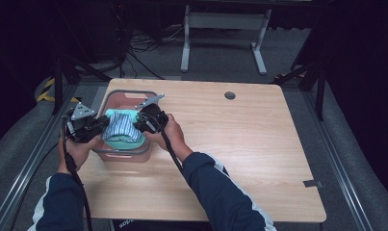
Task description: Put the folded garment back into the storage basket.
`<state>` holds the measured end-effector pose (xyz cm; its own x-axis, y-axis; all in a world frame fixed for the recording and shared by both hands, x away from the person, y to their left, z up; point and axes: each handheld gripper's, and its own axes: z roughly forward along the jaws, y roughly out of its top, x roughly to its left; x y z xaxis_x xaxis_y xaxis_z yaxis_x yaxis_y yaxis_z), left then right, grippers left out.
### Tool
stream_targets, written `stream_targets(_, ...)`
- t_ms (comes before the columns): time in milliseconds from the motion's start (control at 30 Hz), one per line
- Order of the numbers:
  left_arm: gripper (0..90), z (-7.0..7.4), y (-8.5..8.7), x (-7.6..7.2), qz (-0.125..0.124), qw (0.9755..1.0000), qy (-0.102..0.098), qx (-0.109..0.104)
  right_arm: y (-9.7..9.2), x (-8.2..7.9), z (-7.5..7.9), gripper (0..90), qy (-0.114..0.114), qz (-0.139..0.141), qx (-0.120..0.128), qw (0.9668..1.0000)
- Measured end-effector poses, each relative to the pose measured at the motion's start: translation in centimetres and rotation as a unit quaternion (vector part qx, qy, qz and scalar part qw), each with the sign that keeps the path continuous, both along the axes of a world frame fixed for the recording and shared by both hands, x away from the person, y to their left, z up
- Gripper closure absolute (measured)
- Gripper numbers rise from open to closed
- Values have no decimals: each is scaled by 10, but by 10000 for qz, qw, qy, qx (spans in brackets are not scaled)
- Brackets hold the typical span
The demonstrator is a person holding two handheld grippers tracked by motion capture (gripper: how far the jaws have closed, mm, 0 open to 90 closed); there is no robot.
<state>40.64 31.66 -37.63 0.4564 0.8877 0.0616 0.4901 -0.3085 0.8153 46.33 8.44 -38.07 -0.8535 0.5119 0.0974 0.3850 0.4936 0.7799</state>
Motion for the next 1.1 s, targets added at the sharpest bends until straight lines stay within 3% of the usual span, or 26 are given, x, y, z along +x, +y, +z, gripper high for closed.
stream_targets(733,817,-17,-6,7,44,9994,180,286,4,8,-20,797,147,-113,-318,9993)
stream_targets(1100,810,-20,-5,9,96,9994,222,258,6,8,-23,788,179,-120,-417,9989)
